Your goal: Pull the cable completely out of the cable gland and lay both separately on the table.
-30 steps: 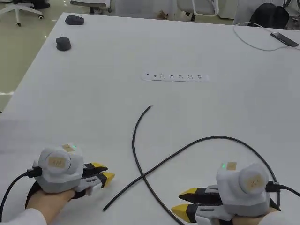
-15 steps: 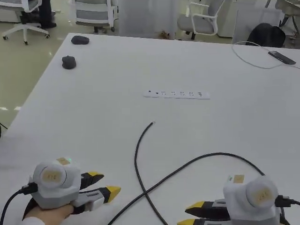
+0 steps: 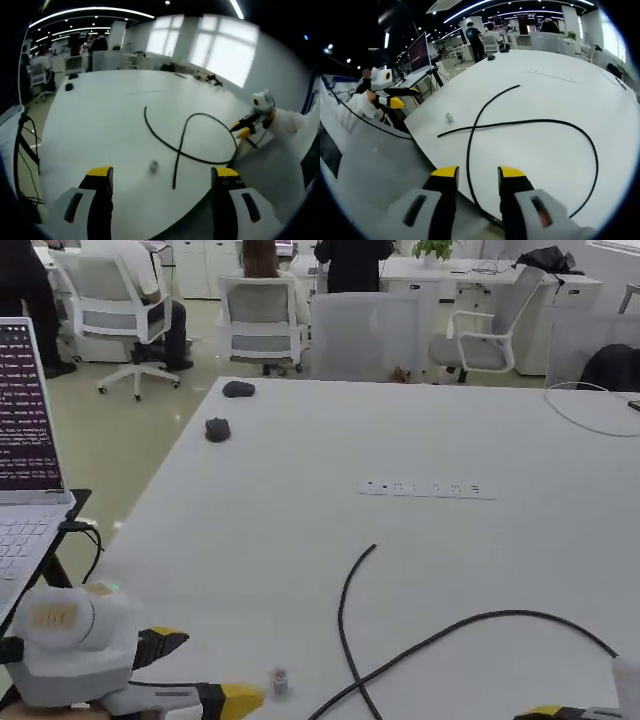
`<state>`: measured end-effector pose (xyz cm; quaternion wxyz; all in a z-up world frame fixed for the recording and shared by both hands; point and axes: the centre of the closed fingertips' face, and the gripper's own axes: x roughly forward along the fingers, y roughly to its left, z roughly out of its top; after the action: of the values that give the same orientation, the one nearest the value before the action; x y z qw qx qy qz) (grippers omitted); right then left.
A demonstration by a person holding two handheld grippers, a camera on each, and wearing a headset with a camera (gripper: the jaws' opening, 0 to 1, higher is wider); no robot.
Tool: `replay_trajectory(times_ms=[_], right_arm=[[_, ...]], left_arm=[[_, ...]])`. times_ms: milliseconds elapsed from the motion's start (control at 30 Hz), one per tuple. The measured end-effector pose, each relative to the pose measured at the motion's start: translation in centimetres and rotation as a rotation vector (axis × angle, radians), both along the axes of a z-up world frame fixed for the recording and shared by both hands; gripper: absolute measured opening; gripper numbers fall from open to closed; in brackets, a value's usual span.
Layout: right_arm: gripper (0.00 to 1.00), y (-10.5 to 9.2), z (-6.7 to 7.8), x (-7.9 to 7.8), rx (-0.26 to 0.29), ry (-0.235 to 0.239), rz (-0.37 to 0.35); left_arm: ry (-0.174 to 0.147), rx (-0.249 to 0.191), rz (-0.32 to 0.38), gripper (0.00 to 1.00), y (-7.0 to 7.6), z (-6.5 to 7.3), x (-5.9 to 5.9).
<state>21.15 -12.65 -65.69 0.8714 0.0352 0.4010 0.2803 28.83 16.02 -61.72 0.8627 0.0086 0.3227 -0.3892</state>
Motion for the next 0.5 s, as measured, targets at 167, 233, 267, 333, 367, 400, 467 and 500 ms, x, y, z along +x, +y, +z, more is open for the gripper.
replay_trajectory(times_ms=[167, 233, 267, 333, 367, 400, 467, 500], right_arm=[[0.40, -1.5, 1.8, -1.0, 0.011, -0.011, -0.068], [0.42, -1.8, 2.6, -1.4, 0.022, -0.012, -0.093], [0.44, -1.8, 2.9, -1.5, 0.031, -0.008, -0.108], [0.53, -1.9, 3.5, -1.7, 0.051, -0.010, -0.151], [0.57, -2.0, 3.8, -1.7, 0.055, -0.019, -0.162], [0.60, -2.0, 3.9, -1.9, 0.053, -0.024, -0.162], [0.59, -2.0, 3.8, -2.2, 0.049, -0.027, -0.157], [0.58, -2.0, 3.7, -2.3, 0.047, -0.021, -0.154]], left_arm=[[0.035, -0.020, 0.024, 0.82, 1.4, 1.7, -2.4], [0.041, -0.011, 0.044, 0.81, 2.1, 2.0, -3.1], [0.041, -0.011, 0.052, 0.81, 2.3, 2.1, -3.4], [0.031, -0.022, 0.076, 0.82, 2.7, 2.4, -3.7], [0.026, -0.027, 0.080, 0.82, 2.8, 2.5, -3.8], [0.019, -0.030, 0.082, 0.82, 2.7, 2.6, -4.0], [0.019, -0.030, 0.083, 0.81, 2.7, 2.5, -4.1], [0.025, -0.029, 0.085, 0.81, 2.7, 2.3, -4.2]])
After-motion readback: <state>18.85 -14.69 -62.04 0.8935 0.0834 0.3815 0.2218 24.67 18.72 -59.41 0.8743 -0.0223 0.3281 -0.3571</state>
